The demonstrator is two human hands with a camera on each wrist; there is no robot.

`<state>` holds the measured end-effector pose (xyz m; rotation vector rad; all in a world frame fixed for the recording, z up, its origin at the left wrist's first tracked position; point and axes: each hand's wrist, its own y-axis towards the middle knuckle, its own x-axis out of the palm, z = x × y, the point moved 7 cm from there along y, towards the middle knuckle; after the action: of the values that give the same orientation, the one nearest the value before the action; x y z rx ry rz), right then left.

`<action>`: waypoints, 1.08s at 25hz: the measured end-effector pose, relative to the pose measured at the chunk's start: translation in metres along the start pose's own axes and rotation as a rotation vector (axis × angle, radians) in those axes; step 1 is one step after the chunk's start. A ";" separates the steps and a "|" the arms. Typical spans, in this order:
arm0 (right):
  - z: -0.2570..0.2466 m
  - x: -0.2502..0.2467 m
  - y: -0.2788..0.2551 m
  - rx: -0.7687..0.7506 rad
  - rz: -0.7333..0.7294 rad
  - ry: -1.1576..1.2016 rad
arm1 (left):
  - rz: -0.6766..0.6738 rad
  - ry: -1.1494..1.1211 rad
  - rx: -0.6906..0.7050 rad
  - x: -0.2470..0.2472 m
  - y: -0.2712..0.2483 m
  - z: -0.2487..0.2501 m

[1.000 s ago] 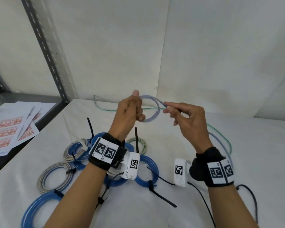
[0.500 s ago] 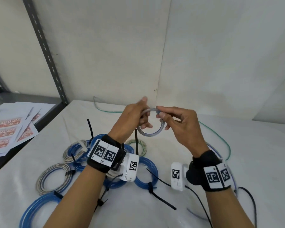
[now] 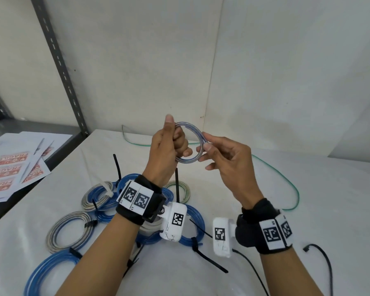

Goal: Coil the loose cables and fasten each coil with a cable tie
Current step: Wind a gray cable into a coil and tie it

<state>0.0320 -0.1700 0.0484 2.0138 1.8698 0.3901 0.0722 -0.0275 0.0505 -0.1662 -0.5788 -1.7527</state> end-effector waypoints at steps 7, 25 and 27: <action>-0.005 -0.013 0.003 -0.119 -0.018 -0.327 | -0.188 0.461 -0.138 -0.010 -0.001 -0.007; -0.009 -0.014 0.004 -0.090 -0.055 -0.220 | -0.209 0.429 -0.248 -0.003 -0.003 -0.008; -0.009 -0.010 0.002 -0.068 -0.146 -0.265 | -0.278 0.573 -0.176 0.002 -0.008 -0.007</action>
<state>0.0292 -0.1793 0.0577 1.7741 1.7972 0.1376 0.0654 -0.0314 0.0427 0.3039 -0.0283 -2.0041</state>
